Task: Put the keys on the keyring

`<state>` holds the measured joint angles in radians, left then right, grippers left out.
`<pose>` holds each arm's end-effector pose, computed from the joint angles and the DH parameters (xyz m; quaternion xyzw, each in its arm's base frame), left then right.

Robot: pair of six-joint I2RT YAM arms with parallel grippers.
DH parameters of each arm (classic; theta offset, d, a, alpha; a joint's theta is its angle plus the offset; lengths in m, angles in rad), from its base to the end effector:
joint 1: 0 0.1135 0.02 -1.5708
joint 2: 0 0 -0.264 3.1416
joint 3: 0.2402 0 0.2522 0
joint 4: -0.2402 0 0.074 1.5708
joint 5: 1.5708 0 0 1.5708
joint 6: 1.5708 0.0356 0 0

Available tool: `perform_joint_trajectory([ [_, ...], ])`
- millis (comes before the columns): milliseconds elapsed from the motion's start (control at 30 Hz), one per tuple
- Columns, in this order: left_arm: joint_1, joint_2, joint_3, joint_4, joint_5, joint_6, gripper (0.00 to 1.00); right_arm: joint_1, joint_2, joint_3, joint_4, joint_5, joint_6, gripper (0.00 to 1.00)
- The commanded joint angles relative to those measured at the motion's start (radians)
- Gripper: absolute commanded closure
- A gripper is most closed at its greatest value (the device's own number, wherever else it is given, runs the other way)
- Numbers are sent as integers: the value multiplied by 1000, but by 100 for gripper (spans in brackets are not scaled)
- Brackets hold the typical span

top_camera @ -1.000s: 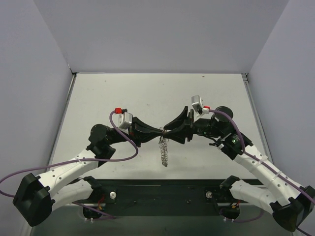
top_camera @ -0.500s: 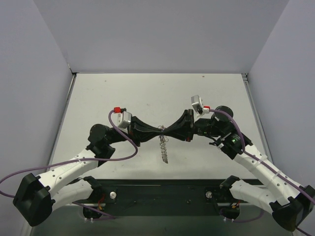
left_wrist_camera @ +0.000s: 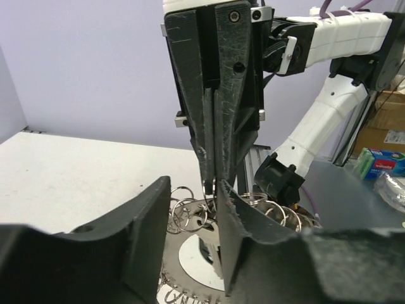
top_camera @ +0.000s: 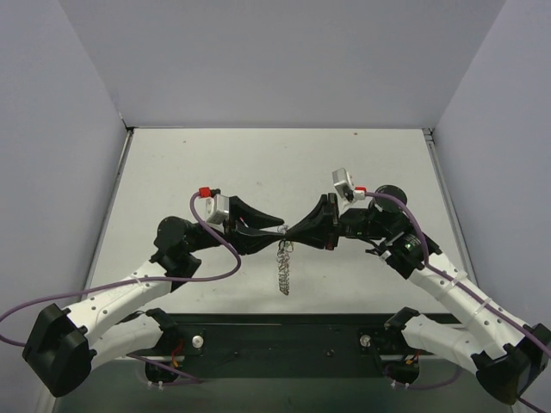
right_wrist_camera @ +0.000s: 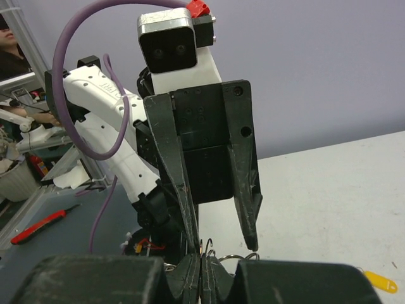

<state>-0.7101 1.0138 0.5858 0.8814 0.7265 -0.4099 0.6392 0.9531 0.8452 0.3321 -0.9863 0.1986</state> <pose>0.1504 -0.1605 0.3346 0.3720 0.4449 -0.5806 0.5715 0.1495 0.1481 0.3828 -0.4812 0.4551 0.5498 0.5090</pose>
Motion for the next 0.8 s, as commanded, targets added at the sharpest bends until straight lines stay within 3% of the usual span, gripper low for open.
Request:
perform_joint_trajectory([
  [0, -11, -47, 37, 62, -27, 13, 50, 10, 9, 34, 39, -14, -31, 100],
  [133, -6, -69, 37, 18, -64, 43, 36, 10, 7, 32, 36, -17, -37, 100],
  [300, 29, -99, 35, -18, -91, 37, 35, 8, 10, 32, 19, -22, -67, 100],
  [500, 129, -74, 97, -94, -29, -38, 35, 5, 9, 29, -27, -25, -139, 100],
  [767, 175, -9, 175, -369, -54, 17, 37, 7, 6, -1, -87, -89, -298, 100],
])
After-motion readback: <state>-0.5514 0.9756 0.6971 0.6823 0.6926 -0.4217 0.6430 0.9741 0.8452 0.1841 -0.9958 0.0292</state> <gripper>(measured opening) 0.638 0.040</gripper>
